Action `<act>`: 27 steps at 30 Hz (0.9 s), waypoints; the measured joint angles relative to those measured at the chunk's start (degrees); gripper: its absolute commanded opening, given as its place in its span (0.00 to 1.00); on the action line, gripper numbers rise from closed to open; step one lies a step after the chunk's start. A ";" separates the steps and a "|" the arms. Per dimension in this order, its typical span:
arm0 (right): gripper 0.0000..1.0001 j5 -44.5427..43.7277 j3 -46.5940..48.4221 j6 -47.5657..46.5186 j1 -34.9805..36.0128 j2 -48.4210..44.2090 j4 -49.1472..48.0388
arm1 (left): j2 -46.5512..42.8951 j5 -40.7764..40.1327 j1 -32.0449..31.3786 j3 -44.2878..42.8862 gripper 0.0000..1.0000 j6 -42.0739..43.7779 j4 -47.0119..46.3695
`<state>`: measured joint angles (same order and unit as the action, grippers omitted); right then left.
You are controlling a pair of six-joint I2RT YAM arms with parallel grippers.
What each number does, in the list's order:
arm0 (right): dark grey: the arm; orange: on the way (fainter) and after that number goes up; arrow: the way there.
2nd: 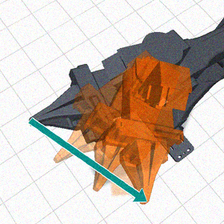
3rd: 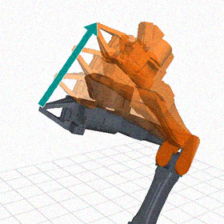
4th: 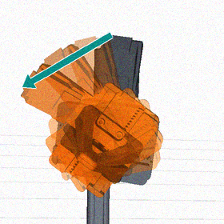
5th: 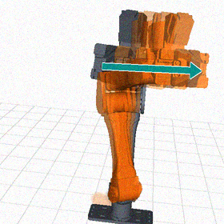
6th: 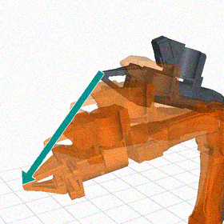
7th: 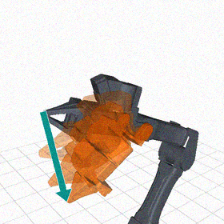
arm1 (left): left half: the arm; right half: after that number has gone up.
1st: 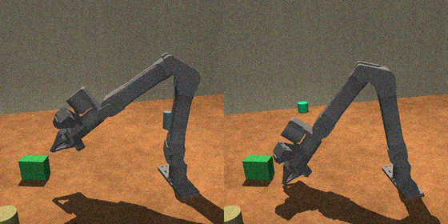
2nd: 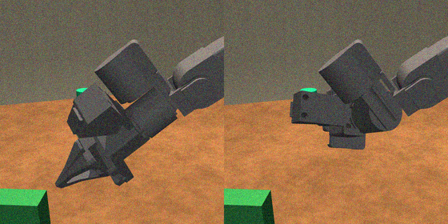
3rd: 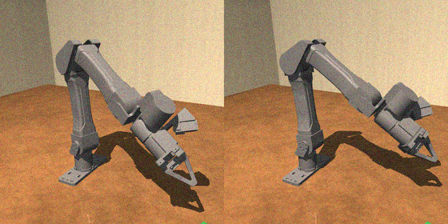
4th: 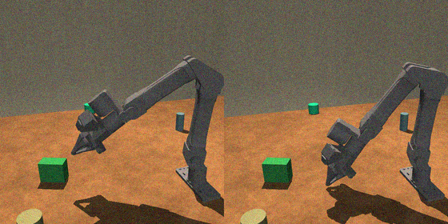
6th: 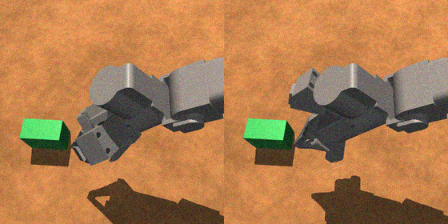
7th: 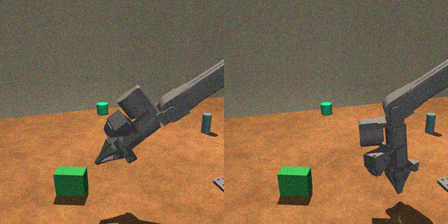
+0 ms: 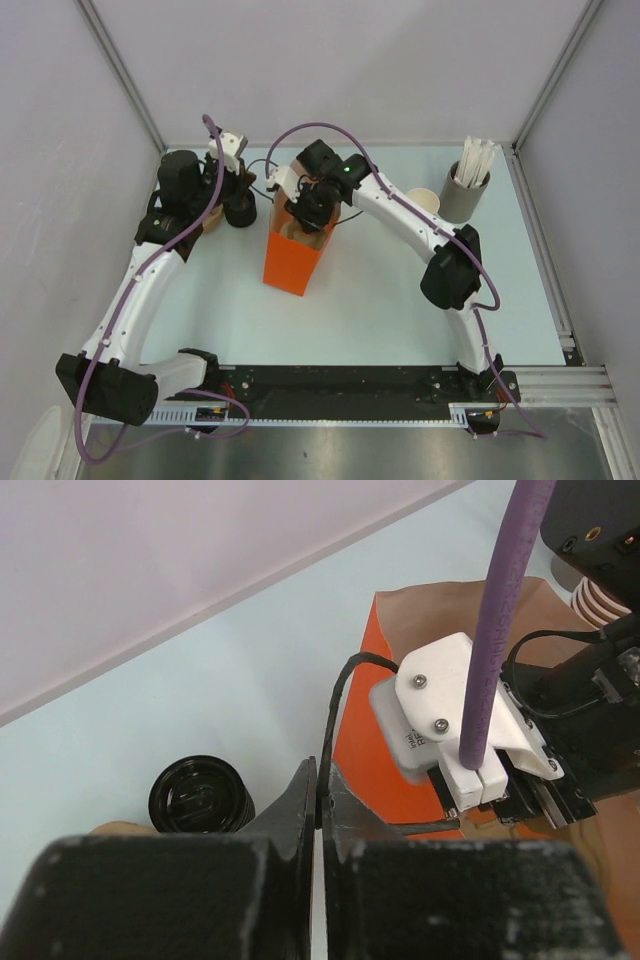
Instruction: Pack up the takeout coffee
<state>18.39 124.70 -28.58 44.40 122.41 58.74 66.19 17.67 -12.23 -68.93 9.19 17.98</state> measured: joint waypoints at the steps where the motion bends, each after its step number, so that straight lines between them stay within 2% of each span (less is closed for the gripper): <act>1: 0.31 -0.13 0.17 -0.02 0.00 0.09 0.28 | 0.00 0.00 0.00 0.02 0.01 -0.13 -0.07; 10: 0.48 -1.25 1.97 -0.63 0.50 1.27 1.25 | 0.02 0.09 0.00 0.74 0.01 -0.26 -0.74; 12: 0.54 -1.33 2.91 -0.66 0.61 1.36 1.42 | 0.02 0.15 0.00 0.76 0.02 -0.28 -0.76; 13: 0.62 -1.40 3.41 -0.66 0.66 1.36 1.44 | 0.02 0.26 0.00 0.76 0.02 -0.31 -0.76; 15: 0.66 -1.42 4.26 -0.79 0.81 1.36 1.46 | 0.02 0.42 0.00 0.76 0.02 -0.33 -0.76; 19: 0.83 -1.42 5.35 -1.03 1.25 1.36 1.44 | 0.02 0.50 0.00 0.76 0.03 -0.33 -0.76; 22: 0.91 -1.46 5.97 -1.38 1.57 1.36 1.66 | 0.02 0.50 0.00 0.76 0.04 -0.33 -0.76; 27: 0.96 -1.44 7.10 -1.64 1.66 0.83 1.53 | 0.04 0.50 0.00 0.76 0.08 -0.33 -0.76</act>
<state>16.95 131.81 -30.22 46.06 123.24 60.27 66.24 18.17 -12.23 -68.16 8.86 17.21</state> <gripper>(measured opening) 0.945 0.049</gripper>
